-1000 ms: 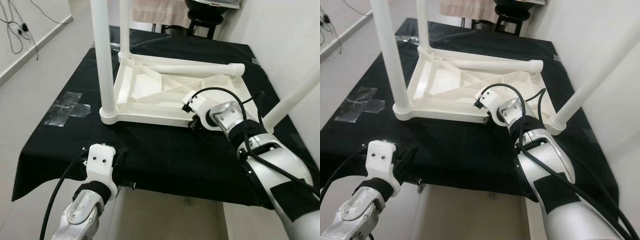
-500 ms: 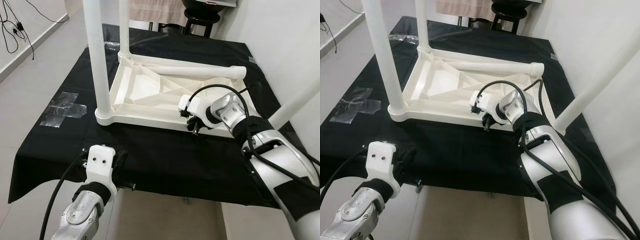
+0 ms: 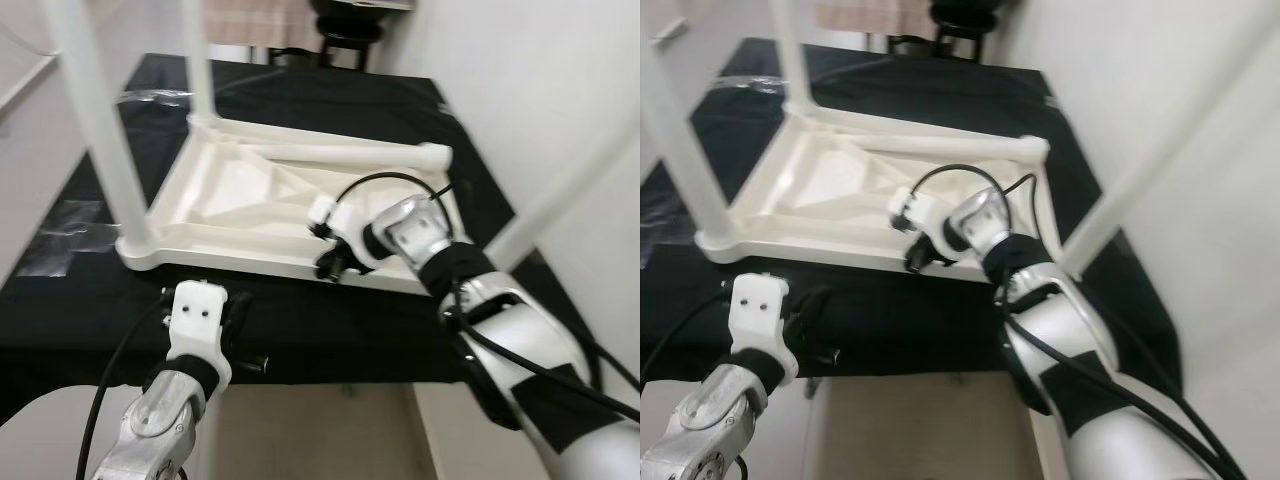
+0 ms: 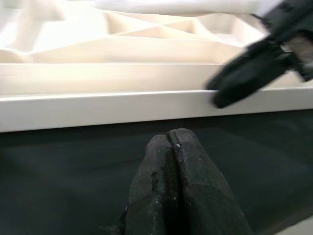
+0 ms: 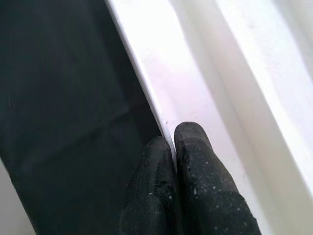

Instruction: Building children table

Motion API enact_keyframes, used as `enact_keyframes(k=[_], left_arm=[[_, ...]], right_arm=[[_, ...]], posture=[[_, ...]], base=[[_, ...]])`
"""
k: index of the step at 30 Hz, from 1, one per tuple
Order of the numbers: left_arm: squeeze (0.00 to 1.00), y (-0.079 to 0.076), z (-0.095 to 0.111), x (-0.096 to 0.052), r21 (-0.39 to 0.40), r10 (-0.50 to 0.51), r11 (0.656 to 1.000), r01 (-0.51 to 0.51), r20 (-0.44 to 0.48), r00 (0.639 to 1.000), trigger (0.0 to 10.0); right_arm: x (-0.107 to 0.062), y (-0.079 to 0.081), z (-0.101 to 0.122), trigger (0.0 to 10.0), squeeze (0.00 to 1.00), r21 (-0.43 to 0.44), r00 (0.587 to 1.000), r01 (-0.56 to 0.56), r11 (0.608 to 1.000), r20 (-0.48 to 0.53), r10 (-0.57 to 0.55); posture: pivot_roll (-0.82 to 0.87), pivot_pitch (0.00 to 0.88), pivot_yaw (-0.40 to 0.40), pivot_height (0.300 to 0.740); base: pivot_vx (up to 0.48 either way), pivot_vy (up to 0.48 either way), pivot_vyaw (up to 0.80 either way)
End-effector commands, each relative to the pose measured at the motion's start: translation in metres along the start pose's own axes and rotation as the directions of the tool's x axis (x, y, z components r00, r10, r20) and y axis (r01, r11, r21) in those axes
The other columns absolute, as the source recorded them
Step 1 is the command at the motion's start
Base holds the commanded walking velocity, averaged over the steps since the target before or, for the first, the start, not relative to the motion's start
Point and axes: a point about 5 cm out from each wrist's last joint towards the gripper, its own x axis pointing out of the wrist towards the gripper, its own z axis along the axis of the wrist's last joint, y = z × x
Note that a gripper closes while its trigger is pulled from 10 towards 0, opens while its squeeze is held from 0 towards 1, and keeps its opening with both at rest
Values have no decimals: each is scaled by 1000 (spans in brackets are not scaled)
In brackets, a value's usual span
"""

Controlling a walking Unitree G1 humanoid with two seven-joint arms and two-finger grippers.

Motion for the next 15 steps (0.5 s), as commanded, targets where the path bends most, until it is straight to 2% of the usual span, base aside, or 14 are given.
enact_keyframes(k=[1,2,3,5,6,7,8,9,11,12,15], left_arm=[[0,-1,-5,1,-10,-11,1000,11,-23,1000,10000],[0,-1,-5,1,-10,-11,1000,11,-23,1000,10000],[0,-1,-5,2,-8,-12,1000,11,-23,1000,10000],[0,-1,-5,2,-8,-12,1000,11,-23,1000,10000],[0,-1,-5,3,-4,-11,1000,11,-22,1000,10000],[0,-1,-5,3,-4,-11,1000,11,-22,1000,10000],[0,1,-6,5,3,-10,1000,10,-22,1000,10000],[0,1,-6,5,3,-10,1000,10,-22,1000,10000],[0,2,-6,7,6,-9,1000,9,-21,1000,10000],[0,3,-6,8,7,-8,1000,8,-21,1000,10000],[0,3,-6,8,6,-8,1000,8,-21,1000,10000]], right_arm=[[26,18,-22,0,0,141,999,-14,990,-39,19],[26,18,-22,0,0,141,999,-14,990,-39,19],[30,21,-16,0,0,194,999,38,980,-10,-37],[30,21,-16,0,0,194,999,38,980,-10,-37],[36,24,-8,0,0,240,993,107,965,25,-116],[36,24,-8,0,0,240,993,107,965,25,-116],[44,35,13,0,0,266,975,164,950,100,-196],[44,35,13,0,0,266,975,164,950,100,-196],[48,45,32,0,0,202,959,171,964,190,-210],[49,49,37,5608,0,175,956,153,973,223,-190],[49,51,39,5608,0,166,954,145,975,238,-183]], posture=[[3,163,-161,740],[3,163,-161,740],[6,156,-160,740],[6,156,-160,740],[13,151,-158,740],[13,151,-158,740],[22,139,-157,740],[22,139,-157,740],[24,136,-157,740],[27,134,-160,740],[27,134,-160,740]], base=[[0,0,0],[0,0,0],[0,0,0],[0,0,0],[0,0,0],[0,0,0],[0,0,0],[0,0,0],[0,0,0],[0,0,0],[0,0,0]])
